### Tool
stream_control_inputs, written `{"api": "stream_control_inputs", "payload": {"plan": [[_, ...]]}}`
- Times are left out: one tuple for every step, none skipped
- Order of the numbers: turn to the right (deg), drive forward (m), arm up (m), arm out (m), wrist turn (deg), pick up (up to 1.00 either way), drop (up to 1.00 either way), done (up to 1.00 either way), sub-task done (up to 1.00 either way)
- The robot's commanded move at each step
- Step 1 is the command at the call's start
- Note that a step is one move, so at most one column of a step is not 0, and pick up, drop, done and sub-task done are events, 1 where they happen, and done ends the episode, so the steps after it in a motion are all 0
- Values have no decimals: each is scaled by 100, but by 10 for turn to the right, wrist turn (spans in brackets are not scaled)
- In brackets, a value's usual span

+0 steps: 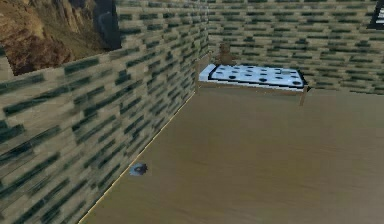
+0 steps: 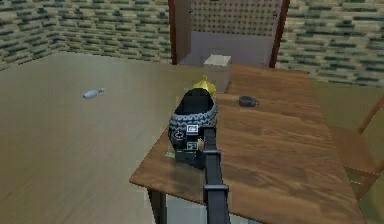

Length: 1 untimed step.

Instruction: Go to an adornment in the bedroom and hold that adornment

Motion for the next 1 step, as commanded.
{"api": "stream_control_inputs", "payload": {"plan": [[0,0,0,0,0,100,0,0,0]]}}
